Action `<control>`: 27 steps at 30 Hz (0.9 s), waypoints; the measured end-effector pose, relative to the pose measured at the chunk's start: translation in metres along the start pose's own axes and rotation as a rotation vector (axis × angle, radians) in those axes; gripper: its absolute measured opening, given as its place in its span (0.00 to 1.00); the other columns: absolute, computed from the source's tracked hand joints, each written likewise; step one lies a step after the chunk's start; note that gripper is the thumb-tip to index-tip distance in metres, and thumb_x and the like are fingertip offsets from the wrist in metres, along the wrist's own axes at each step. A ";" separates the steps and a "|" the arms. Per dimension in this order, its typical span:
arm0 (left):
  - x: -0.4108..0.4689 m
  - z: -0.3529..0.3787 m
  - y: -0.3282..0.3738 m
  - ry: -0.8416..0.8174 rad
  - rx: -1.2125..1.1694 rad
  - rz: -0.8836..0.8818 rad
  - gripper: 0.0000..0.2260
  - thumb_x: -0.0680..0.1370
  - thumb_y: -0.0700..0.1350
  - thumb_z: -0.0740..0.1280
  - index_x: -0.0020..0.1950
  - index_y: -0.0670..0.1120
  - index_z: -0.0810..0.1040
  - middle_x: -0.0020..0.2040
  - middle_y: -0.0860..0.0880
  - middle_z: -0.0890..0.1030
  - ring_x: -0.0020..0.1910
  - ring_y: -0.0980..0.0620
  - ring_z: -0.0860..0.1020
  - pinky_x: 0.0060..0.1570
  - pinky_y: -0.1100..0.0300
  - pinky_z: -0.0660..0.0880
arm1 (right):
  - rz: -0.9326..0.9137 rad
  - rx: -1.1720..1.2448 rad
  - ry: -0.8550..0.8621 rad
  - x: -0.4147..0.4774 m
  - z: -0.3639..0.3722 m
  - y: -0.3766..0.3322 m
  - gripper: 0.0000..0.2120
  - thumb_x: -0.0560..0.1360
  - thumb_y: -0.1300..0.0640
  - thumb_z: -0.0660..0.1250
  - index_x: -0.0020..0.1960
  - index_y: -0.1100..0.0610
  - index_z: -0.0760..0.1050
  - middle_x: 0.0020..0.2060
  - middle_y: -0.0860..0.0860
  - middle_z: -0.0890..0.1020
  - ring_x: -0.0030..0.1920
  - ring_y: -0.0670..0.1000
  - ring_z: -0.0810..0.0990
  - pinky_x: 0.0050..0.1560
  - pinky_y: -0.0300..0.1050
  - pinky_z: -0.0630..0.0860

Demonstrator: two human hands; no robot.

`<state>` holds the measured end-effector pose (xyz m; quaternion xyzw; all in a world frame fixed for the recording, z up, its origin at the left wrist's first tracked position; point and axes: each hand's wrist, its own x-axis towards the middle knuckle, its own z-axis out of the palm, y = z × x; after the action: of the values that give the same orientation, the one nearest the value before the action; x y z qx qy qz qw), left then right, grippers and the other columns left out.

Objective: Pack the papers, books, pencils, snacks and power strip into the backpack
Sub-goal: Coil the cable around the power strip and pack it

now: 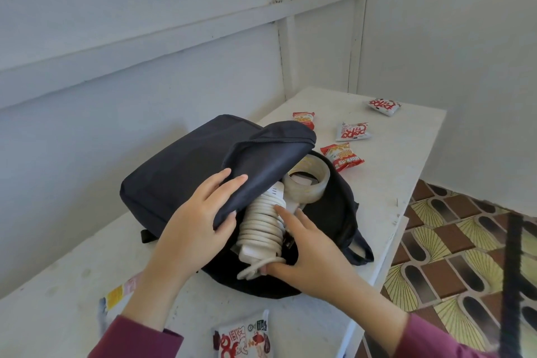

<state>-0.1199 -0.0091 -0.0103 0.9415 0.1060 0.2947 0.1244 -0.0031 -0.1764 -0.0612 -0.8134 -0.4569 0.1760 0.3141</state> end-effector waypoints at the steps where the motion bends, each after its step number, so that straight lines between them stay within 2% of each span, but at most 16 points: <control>1: 0.000 0.000 0.001 0.006 0.001 0.002 0.27 0.72 0.36 0.70 0.68 0.55 0.70 0.68 0.56 0.68 0.62 0.61 0.69 0.53 0.69 0.68 | -0.005 0.005 0.042 0.002 0.002 -0.001 0.48 0.65 0.33 0.68 0.75 0.39 0.43 0.77 0.52 0.52 0.75 0.51 0.56 0.69 0.43 0.61; 4: 0.000 0.001 0.003 0.016 0.013 0.020 0.27 0.71 0.36 0.70 0.67 0.55 0.71 0.67 0.56 0.70 0.61 0.60 0.70 0.51 0.69 0.69 | 0.003 0.008 0.062 0.006 0.003 -0.006 0.45 0.67 0.35 0.68 0.75 0.40 0.46 0.77 0.54 0.51 0.75 0.52 0.56 0.69 0.42 0.61; 7: 0.001 0.001 0.006 0.024 0.014 0.019 0.27 0.71 0.35 0.70 0.66 0.55 0.71 0.66 0.57 0.71 0.61 0.60 0.71 0.52 0.70 0.69 | 0.003 -0.006 0.100 0.008 0.003 -0.013 0.45 0.68 0.35 0.67 0.76 0.42 0.47 0.77 0.54 0.50 0.73 0.53 0.61 0.67 0.42 0.64; 10: 0.000 0.000 0.008 0.040 0.021 0.021 0.28 0.70 0.35 0.71 0.67 0.54 0.71 0.68 0.55 0.69 0.62 0.60 0.70 0.54 0.72 0.67 | 0.000 -0.042 0.182 0.007 0.007 -0.015 0.44 0.68 0.31 0.64 0.76 0.44 0.48 0.75 0.51 0.58 0.67 0.50 0.69 0.61 0.40 0.70; 12: -0.002 0.002 0.011 0.058 -0.009 0.006 0.30 0.69 0.35 0.72 0.68 0.53 0.69 0.72 0.53 0.62 0.68 0.57 0.65 0.59 0.77 0.61 | 0.016 -0.086 0.232 0.006 0.010 -0.014 0.47 0.66 0.28 0.62 0.76 0.47 0.48 0.73 0.49 0.62 0.66 0.49 0.70 0.60 0.41 0.71; 13: -0.002 0.003 0.015 0.075 -0.024 -0.031 0.32 0.69 0.35 0.72 0.69 0.53 0.67 0.75 0.51 0.56 0.72 0.56 0.60 0.60 0.79 0.58 | 0.035 -0.123 0.246 0.006 0.011 -0.012 0.49 0.64 0.25 0.59 0.76 0.48 0.47 0.73 0.50 0.63 0.69 0.50 0.68 0.62 0.43 0.70; 15: -0.002 0.004 0.022 0.101 -0.055 -0.206 0.39 0.68 0.38 0.74 0.73 0.57 0.59 0.77 0.48 0.45 0.73 0.57 0.51 0.58 0.76 0.59 | 0.087 -0.218 0.255 0.005 0.011 -0.007 0.54 0.60 0.22 0.53 0.77 0.51 0.45 0.74 0.52 0.62 0.72 0.53 0.62 0.69 0.48 0.63; 16: -0.001 0.003 0.027 0.088 -0.095 -0.331 0.43 0.68 0.39 0.74 0.74 0.57 0.54 0.77 0.47 0.44 0.72 0.59 0.50 0.58 0.72 0.60 | 0.101 -0.265 0.253 0.004 0.009 -0.004 0.56 0.58 0.21 0.51 0.77 0.52 0.44 0.74 0.53 0.62 0.73 0.53 0.60 0.70 0.49 0.60; 18: -0.002 0.004 0.032 0.056 -0.185 -0.496 0.47 0.68 0.41 0.75 0.75 0.56 0.46 0.76 0.47 0.53 0.73 0.56 0.56 0.57 0.64 0.63 | 0.097 -0.311 0.227 0.000 0.002 0.000 0.57 0.58 0.21 0.52 0.77 0.53 0.43 0.73 0.52 0.64 0.72 0.53 0.60 0.71 0.51 0.56; 20: -0.005 0.008 0.032 0.052 -0.221 -0.521 0.48 0.67 0.44 0.76 0.75 0.56 0.46 0.71 0.47 0.66 0.68 0.50 0.68 0.54 0.61 0.66 | 0.091 -0.282 0.148 -0.005 -0.009 0.004 0.56 0.61 0.23 0.59 0.77 0.52 0.42 0.72 0.49 0.64 0.72 0.52 0.60 0.72 0.53 0.52; 22: -0.008 0.010 0.036 0.053 -0.276 -0.496 0.47 0.66 0.46 0.77 0.75 0.56 0.48 0.66 0.49 0.71 0.64 0.54 0.71 0.53 0.64 0.66 | 0.073 -0.252 0.078 -0.011 -0.021 0.010 0.51 0.66 0.30 0.64 0.77 0.51 0.44 0.72 0.47 0.64 0.72 0.51 0.60 0.73 0.54 0.49; 23: -0.010 0.011 0.041 0.052 -0.313 -0.477 0.46 0.66 0.47 0.77 0.74 0.57 0.51 0.64 0.51 0.72 0.63 0.59 0.70 0.53 0.68 0.65 | 0.053 -0.217 0.067 -0.014 -0.026 0.015 0.48 0.68 0.33 0.66 0.77 0.51 0.47 0.71 0.47 0.65 0.72 0.50 0.61 0.73 0.52 0.52; 25: -0.013 0.013 0.049 0.046 -0.381 -0.426 0.41 0.65 0.50 0.77 0.72 0.59 0.58 0.60 0.61 0.72 0.57 0.73 0.68 0.50 0.77 0.64 | 0.008 -0.092 0.099 -0.018 -0.037 0.026 0.35 0.72 0.43 0.68 0.74 0.50 0.59 0.66 0.45 0.72 0.66 0.46 0.69 0.67 0.40 0.63; 27: -0.018 0.015 0.056 -0.016 -0.430 -0.340 0.36 0.65 0.58 0.75 0.69 0.62 0.63 0.59 0.68 0.71 0.57 0.78 0.66 0.53 0.81 0.62 | -0.008 0.054 0.203 -0.021 -0.046 0.035 0.19 0.75 0.55 0.66 0.66 0.49 0.71 0.56 0.41 0.78 0.56 0.39 0.74 0.57 0.30 0.68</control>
<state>-0.1187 -0.0699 -0.0147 0.8643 0.1967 0.2781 0.3700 0.0345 -0.2238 -0.0510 -0.8164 -0.4212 0.1036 0.3811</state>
